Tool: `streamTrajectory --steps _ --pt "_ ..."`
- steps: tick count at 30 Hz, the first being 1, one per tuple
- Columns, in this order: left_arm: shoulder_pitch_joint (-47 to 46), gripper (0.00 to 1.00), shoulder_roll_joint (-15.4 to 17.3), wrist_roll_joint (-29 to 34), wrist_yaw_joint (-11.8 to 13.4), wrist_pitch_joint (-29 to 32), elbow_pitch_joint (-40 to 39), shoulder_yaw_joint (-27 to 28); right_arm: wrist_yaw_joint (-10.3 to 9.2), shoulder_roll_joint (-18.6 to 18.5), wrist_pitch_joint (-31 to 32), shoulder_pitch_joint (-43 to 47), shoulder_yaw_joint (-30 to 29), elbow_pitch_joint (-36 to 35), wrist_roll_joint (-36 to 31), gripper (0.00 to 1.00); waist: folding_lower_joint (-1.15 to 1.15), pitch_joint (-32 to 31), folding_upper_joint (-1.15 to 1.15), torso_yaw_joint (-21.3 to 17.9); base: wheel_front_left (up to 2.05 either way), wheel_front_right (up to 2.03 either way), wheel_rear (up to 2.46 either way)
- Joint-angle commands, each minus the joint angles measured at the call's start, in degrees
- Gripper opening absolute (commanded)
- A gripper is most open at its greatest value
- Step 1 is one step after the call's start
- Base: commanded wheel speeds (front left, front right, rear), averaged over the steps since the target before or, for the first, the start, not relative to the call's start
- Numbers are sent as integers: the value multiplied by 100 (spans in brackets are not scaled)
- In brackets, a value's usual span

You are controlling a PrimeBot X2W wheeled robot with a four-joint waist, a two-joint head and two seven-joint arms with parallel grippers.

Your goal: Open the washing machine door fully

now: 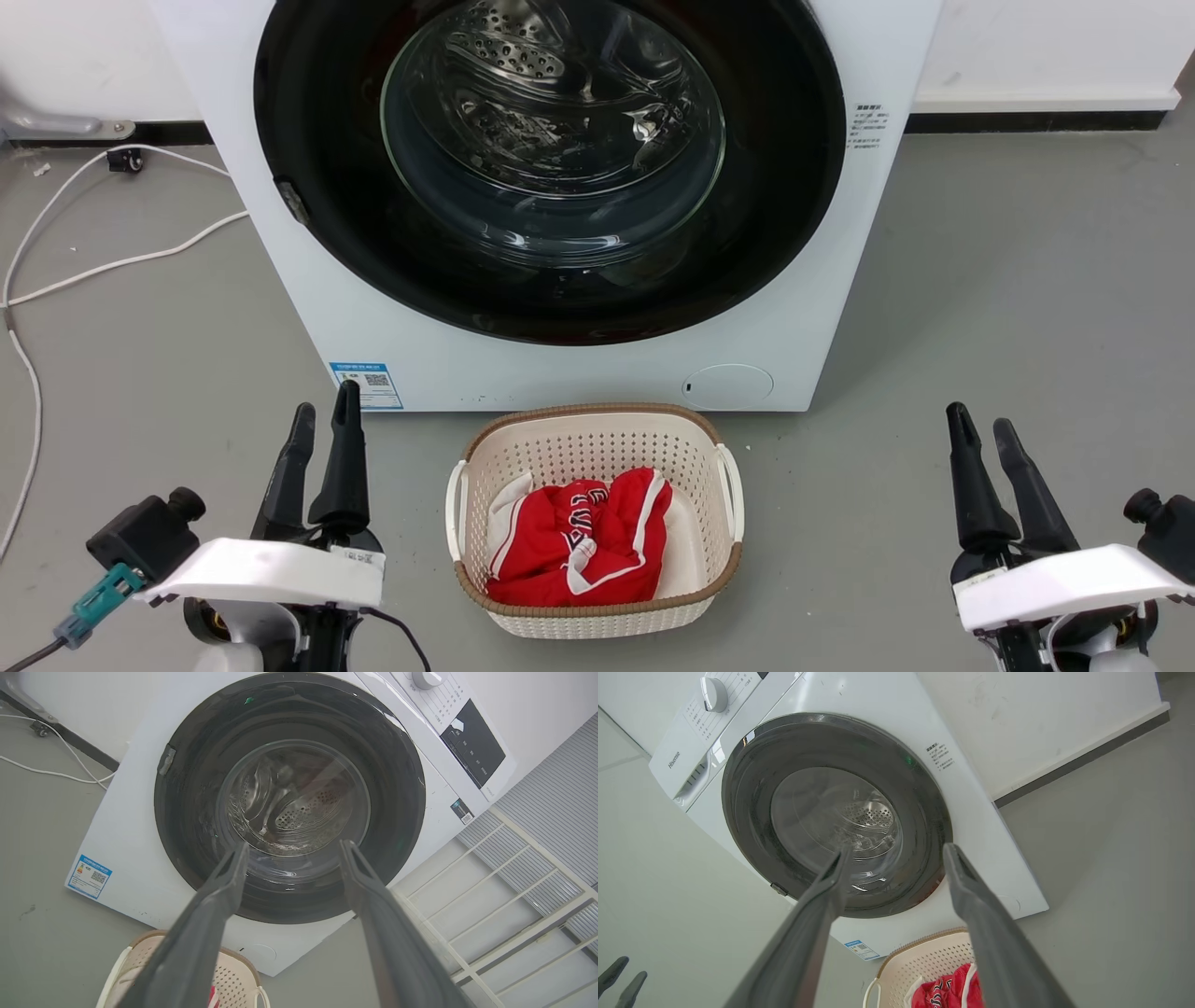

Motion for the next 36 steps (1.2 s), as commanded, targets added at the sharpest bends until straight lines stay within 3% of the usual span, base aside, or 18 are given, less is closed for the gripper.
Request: streamTrajectory --steps 1,36 --pt "5 100 47 197 -15 -67 -94 -18 1 6 -61 -10 11 -107 -215 100 0 0 0 3 0 0 0" --pt "111 100 205 2761 75 -581 -34 -176 0 30 -219 179 -17 -346 -2724 100 0 11 0 41 0 0 0"
